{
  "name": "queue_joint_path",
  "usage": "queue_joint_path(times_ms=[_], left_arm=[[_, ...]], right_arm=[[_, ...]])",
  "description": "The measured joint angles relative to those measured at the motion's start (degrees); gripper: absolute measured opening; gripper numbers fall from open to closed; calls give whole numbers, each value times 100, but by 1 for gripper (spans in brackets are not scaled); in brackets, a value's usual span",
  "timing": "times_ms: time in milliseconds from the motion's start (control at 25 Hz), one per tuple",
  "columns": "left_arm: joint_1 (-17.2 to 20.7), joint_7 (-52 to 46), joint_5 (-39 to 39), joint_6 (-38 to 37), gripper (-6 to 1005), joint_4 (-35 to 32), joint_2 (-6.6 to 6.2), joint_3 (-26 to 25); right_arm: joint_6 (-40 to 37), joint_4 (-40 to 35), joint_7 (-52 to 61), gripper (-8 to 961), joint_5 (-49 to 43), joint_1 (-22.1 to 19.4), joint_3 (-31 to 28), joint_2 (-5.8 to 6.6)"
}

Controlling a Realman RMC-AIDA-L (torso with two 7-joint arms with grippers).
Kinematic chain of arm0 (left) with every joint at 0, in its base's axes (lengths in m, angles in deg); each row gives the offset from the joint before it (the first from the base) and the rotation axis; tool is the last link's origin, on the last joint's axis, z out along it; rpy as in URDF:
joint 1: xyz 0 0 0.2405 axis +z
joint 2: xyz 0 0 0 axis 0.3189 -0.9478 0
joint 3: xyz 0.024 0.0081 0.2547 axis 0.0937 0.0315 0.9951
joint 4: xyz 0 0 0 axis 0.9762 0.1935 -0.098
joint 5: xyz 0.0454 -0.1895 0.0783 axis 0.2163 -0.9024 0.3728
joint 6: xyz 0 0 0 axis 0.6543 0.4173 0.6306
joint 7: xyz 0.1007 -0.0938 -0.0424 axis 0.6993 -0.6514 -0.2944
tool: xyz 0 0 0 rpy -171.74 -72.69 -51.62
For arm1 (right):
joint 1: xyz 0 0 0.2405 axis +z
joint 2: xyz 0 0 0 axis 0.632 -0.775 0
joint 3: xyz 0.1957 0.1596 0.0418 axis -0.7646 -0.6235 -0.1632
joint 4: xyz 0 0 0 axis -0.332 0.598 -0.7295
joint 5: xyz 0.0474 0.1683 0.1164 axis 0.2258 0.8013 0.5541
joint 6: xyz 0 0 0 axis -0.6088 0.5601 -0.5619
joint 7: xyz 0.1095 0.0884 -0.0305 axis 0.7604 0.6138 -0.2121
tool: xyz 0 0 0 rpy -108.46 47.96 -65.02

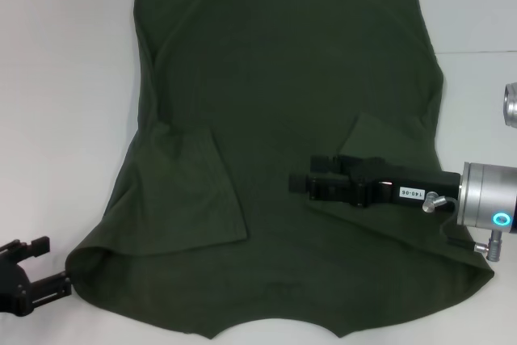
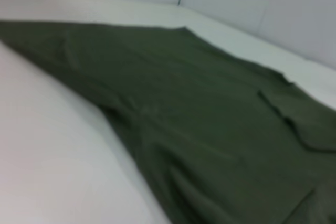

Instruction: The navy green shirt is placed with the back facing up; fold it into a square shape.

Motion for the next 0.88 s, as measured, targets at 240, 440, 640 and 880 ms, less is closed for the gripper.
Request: queue_joint_path(times_ms=[240, 440, 640, 880], left_arm=[[-187, 30, 226, 493, 815, 350, -6, 70], [-249, 4, 301, 579, 812, 404, -2, 207], [-253, -4, 307, 555, 779, 407, 3, 224], [-263, -32, 308, 544, 731, 406, 5, 254]], right_arm=[[-1, 0, 0, 927, 3, 15, -4, 0], [-4, 0, 3, 928, 4, 19, -18, 0], [4, 0, 6, 928, 4, 17, -42, 0], [14, -2, 8, 928, 3, 13, -44, 0]])
